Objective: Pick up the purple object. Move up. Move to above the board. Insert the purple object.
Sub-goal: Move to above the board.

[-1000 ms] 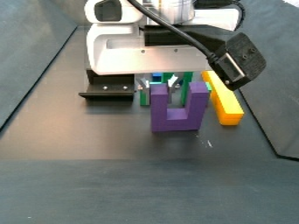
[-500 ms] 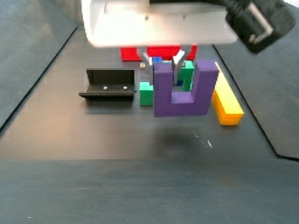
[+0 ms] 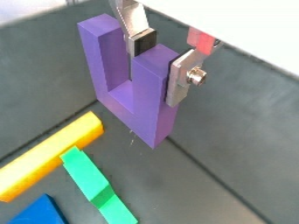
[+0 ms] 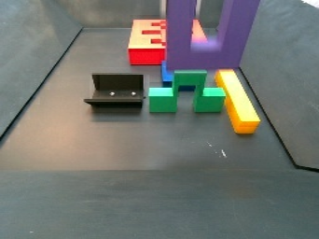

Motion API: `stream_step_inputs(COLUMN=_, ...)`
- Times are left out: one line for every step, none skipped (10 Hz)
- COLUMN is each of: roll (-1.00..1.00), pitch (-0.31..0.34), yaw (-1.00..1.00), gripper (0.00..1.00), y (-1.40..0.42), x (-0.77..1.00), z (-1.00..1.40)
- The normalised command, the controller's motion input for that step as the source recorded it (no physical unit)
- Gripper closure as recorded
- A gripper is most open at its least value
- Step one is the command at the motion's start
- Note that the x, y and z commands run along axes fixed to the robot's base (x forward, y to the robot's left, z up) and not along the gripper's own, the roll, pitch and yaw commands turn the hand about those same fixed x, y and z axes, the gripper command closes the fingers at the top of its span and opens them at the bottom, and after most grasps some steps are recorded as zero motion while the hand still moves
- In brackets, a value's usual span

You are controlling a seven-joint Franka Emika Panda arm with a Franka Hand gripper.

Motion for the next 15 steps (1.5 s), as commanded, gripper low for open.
stream_step_inputs(roll=0.00, pitch=0.098, yaw=0.00, gripper=1.00, y=0.01, x=0.03, z=0.72)
stream_step_inputs(roll=0.01, pitch=0.075, yaw=0.00, gripper=1.00, y=0.00, x=0.02, z=0.22)
stream_step_inputs(roll=0.02, pitch=0.187, yaw=-0.19, gripper=1.00, y=-1.40, x=-0.08, z=0.14)
stream_step_inputs(roll=0.03, pitch=0.163, yaw=-0.17, gripper=1.00, y=-1.40, x=-0.08, z=0.14)
stream_step_inputs(roll=0.05, pitch=0.053, yaw=-0.08, gripper=1.00, y=-1.40, x=-0.09, z=0.14)
stream_step_inputs(roll=0.01, pitch=0.028, yaw=-0.04, gripper=1.00, y=-1.40, x=-0.10, z=0.14)
stream_step_inputs(roll=0.01, pitch=0.032, yaw=-0.02, gripper=1.00, y=-1.40, x=-0.09, z=0.15)
stream_step_inputs(roll=0.00, pitch=0.031, yaw=-0.01, gripper=1.00, y=-1.40, x=-0.09, z=0.15)
stream_step_inputs(roll=-0.01, pitch=0.020, yaw=0.00, gripper=1.00, y=-1.40, x=-0.09, z=0.15)
stream_step_inputs(roll=0.01, pitch=0.016, yaw=0.01, gripper=1.00, y=-1.40, x=-0.10, z=0.16)
stream_step_inputs(roll=-0.01, pitch=0.017, yaw=0.01, gripper=1.00, y=-1.40, x=-0.09, z=0.17)
stream_step_inputs(roll=-0.01, pitch=0.027, yaw=0.01, gripper=1.00, y=-1.40, x=-0.08, z=0.17)
stream_step_inputs(roll=0.01, pitch=0.050, yaw=0.01, gripper=1.00, y=-1.40, x=-0.07, z=0.19)
stream_step_inputs(roll=0.01, pitch=0.074, yaw=0.01, gripper=1.00, y=-1.40, x=-0.05, z=0.20)
stream_step_inputs(roll=0.01, pitch=0.116, yaw=0.01, gripper=1.00, y=-0.67, x=0.02, z=0.11)
